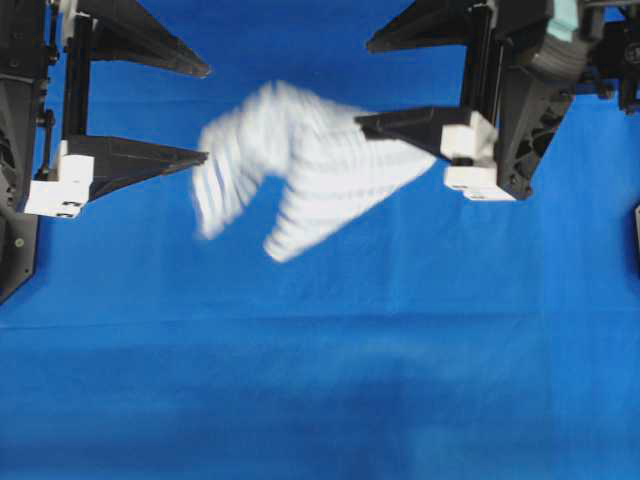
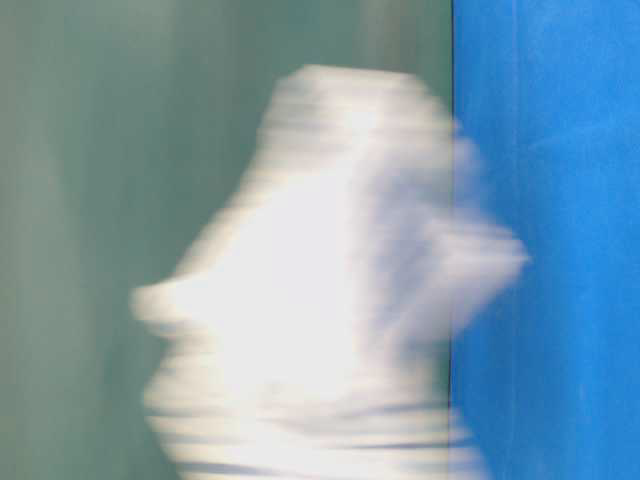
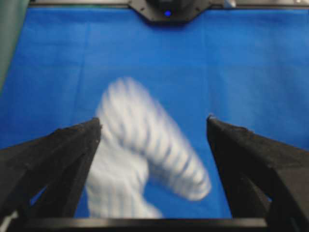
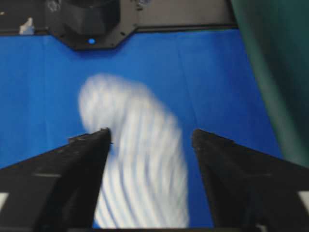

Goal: Lift the towel with both arms.
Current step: 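Open both grippers and drop the towel, then lower both grippers and grasp the towel's left and right edges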

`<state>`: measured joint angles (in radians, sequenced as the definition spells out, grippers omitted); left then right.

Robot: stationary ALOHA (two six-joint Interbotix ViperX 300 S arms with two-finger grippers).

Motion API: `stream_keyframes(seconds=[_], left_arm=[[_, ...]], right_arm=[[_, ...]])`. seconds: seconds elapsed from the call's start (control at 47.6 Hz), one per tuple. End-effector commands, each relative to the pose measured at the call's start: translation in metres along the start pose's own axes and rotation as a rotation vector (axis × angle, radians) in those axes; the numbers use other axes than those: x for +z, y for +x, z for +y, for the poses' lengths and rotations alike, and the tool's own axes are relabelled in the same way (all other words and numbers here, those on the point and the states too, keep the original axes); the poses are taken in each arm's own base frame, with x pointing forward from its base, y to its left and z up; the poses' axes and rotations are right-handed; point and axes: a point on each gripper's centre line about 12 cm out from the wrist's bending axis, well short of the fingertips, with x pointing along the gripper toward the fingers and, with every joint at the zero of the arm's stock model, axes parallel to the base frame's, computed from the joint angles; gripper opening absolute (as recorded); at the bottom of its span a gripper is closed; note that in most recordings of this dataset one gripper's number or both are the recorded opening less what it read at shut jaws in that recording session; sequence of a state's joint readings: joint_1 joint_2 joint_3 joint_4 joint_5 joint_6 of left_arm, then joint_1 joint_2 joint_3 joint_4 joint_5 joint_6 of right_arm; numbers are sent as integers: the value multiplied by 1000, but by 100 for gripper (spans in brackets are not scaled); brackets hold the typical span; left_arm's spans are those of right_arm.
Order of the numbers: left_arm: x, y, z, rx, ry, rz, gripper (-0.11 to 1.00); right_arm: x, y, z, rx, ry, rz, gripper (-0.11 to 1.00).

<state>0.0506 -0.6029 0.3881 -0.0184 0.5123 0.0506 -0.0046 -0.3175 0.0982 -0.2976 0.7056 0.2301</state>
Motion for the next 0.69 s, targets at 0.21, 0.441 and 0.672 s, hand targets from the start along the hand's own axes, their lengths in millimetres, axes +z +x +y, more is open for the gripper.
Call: stream_keyframes(seconds=[0.21, 0.441, 0.672], left_arm=[[-6, 6, -4, -13, 1, 0, 91], [-44, 28, -14, -41, 1, 37, 91], [-100, 55, -17, -44, -5, 94, 91]], right_arm=[[2, -3, -3, -5, 11, -13, 66], [-35, 19, 11, 32, 36, 50, 66], [-93, 55, 31, 80, 88, 121, 66]])
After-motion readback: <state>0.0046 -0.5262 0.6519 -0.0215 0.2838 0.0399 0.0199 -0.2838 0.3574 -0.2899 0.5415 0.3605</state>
